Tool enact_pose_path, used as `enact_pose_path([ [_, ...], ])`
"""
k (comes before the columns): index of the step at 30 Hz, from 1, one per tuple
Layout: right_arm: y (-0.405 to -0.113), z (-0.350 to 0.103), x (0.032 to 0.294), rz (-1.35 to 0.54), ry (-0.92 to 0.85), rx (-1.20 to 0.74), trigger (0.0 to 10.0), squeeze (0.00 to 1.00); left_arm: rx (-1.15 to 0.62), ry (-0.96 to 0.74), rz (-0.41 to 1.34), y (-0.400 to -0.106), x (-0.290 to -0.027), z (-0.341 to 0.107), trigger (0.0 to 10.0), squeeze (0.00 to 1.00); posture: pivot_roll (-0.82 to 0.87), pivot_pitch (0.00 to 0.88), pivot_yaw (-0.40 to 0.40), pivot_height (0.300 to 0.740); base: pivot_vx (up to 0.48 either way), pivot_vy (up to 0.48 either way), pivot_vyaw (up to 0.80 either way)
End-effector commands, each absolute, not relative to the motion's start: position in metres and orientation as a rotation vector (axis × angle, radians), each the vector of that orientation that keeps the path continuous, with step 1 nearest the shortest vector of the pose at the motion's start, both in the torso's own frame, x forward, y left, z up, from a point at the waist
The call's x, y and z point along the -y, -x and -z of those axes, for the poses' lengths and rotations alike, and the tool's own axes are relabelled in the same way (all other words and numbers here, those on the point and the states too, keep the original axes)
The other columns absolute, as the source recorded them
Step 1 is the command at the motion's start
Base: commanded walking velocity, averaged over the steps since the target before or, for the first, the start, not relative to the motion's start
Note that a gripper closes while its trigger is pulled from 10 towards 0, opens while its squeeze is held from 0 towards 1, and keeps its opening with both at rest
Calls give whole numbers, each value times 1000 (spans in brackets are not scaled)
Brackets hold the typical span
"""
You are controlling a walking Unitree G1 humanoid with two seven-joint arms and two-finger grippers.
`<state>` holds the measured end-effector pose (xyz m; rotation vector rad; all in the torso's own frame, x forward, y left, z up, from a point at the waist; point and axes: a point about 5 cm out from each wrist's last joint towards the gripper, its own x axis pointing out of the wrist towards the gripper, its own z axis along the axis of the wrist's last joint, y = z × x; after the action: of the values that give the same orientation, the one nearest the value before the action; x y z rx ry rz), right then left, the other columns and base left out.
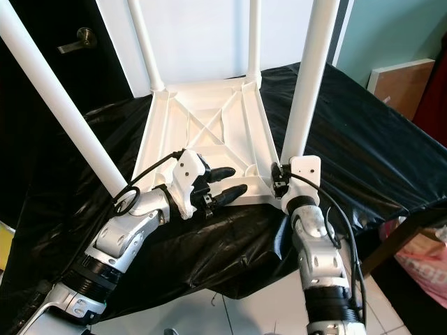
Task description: Building children table
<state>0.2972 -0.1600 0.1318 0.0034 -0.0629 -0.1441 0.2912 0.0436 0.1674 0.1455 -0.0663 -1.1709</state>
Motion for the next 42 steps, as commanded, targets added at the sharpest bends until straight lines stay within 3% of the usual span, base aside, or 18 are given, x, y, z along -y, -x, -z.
enact_pose_path([
  [1,-293,-118,160,179,-41,0,10000,0,60,-160,1225,-287,-43,-167,10000,0,-137,0,72,740,0,0,0],
  [14,-292,-134,147,165,-66,76,10000,0,75,-160,1205,-290,-45,-170,10000,0,-134,0,65,740,0,0,0],
  [15,-292,-136,146,149,-72,96,10000,47,75,-161,1205,-290,-45,-170,10000,0,-134,0,71,740,0,0,0],
  [16,-291,-137,146,137,-77,110,10000,1000,75,-161,1204,-290,-46,-170,10000,0,-134,0,71,740,0,0,0],
  [32,-283,-146,164,-45,-66,188,10000,1000,91,-173,1206,-296,-45,-176,10000,0,-158,0,96,740,0,0,0],
  [33,-278,-143,172,-109,-57,183,10000,627,89,-170,1208,-296,-45,-175,10000,0,-162,0,96,740,0,0,0],
  [34,-273,-140,178,-190,-30,167,10000,0,87,-168,1209,-295,-45,-175,10000,0,-162,0,95,740,0,0,0],
  [42,-273,-133,190,-362,32,119,10000,0,85,-163,1213,-295,-44,-174,10000,0,-159,0,93,740,0,0,0],
])
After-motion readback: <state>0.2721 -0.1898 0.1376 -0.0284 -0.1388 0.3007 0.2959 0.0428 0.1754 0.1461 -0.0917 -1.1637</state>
